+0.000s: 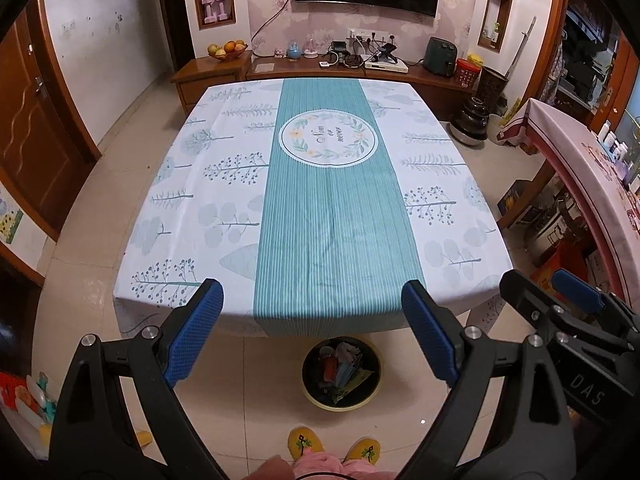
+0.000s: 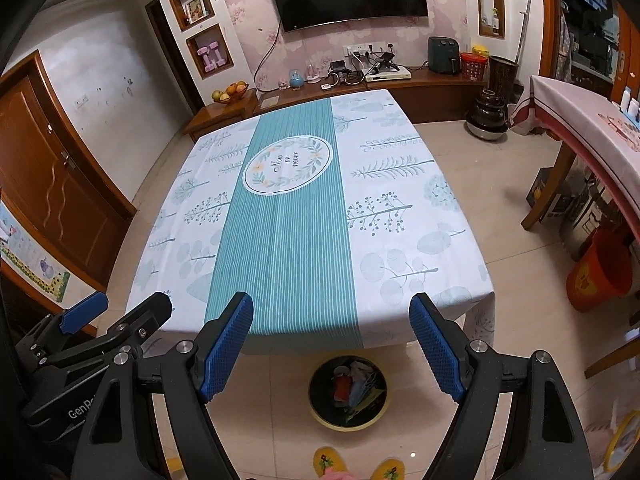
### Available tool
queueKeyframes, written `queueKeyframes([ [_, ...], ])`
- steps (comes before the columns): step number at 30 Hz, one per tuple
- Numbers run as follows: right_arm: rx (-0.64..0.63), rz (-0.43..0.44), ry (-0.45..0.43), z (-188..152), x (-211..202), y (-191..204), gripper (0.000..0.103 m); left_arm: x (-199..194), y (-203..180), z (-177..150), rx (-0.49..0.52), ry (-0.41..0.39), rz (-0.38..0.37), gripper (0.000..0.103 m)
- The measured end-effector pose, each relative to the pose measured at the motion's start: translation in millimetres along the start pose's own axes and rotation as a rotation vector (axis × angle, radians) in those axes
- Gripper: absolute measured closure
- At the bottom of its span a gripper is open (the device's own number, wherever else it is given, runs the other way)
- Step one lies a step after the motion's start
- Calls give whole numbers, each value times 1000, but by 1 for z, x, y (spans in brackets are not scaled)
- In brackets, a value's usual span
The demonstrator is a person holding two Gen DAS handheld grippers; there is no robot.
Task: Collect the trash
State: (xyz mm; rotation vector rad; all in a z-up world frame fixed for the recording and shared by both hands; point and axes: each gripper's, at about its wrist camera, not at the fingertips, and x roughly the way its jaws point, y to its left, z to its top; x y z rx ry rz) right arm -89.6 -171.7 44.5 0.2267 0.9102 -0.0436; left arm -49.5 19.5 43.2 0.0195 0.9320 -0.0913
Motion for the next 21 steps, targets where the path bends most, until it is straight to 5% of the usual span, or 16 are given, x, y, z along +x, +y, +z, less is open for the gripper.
queueKeyframes([
  [21,-1,1,2,1,2,1,21,2,1,-2,-12,11,-1,15],
])
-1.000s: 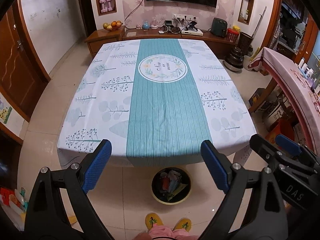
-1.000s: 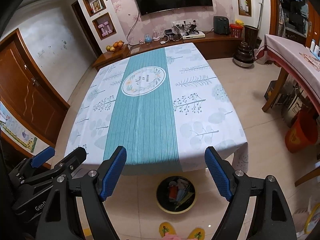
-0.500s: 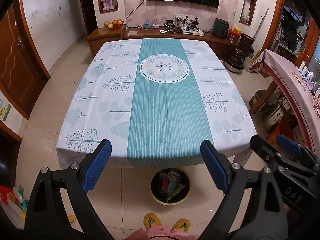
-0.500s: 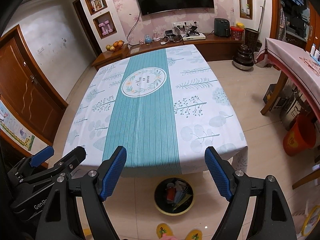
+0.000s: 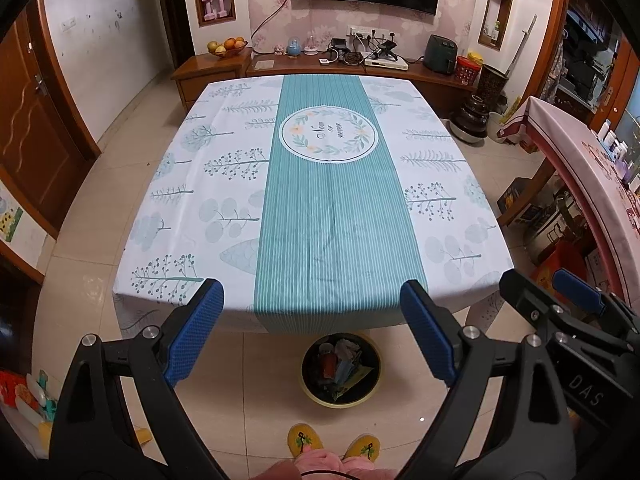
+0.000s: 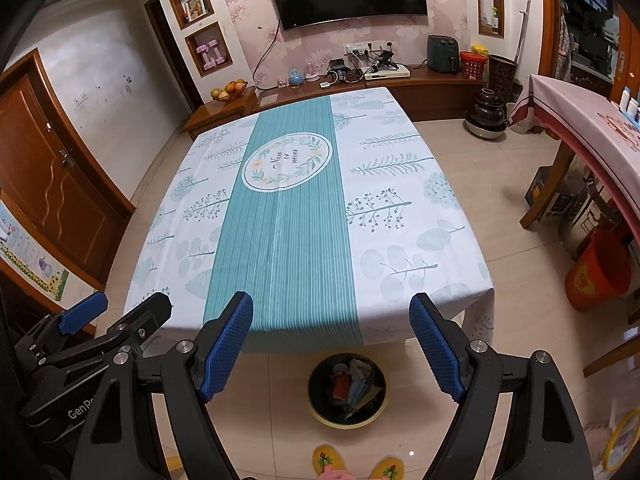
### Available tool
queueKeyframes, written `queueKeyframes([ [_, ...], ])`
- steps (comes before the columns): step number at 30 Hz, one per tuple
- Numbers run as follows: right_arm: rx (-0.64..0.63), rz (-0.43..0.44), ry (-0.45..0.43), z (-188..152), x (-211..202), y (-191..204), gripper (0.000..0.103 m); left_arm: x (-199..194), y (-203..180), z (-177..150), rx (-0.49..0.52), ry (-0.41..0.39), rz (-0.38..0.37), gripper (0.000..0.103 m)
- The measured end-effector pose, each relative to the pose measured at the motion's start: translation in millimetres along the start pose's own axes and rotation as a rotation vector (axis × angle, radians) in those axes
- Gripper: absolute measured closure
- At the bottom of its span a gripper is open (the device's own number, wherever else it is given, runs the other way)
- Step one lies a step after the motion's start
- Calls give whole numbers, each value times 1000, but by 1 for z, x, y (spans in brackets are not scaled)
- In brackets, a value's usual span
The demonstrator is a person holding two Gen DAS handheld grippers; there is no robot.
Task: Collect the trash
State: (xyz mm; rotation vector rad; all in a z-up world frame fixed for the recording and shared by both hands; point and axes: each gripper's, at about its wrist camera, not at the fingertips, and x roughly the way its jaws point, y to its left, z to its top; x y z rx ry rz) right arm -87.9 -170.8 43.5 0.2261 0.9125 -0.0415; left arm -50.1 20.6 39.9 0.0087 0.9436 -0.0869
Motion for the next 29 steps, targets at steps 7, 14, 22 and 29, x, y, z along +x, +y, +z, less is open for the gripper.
queueKeyframes([
  [7,0,2,1,0,0,0,21,-1,-1,-1,1,-1,2,15],
  [14,-1,1,0,0,0,0,21,-1,-1,-1,-2,1,1,15],
  [22,-2,2,1,0,1,0,21,-1,0,-2,2,-1,0,15],
  [29,-2,2,0,1,1,0,21,-2,0,-4,6,-6,-2,15],
])
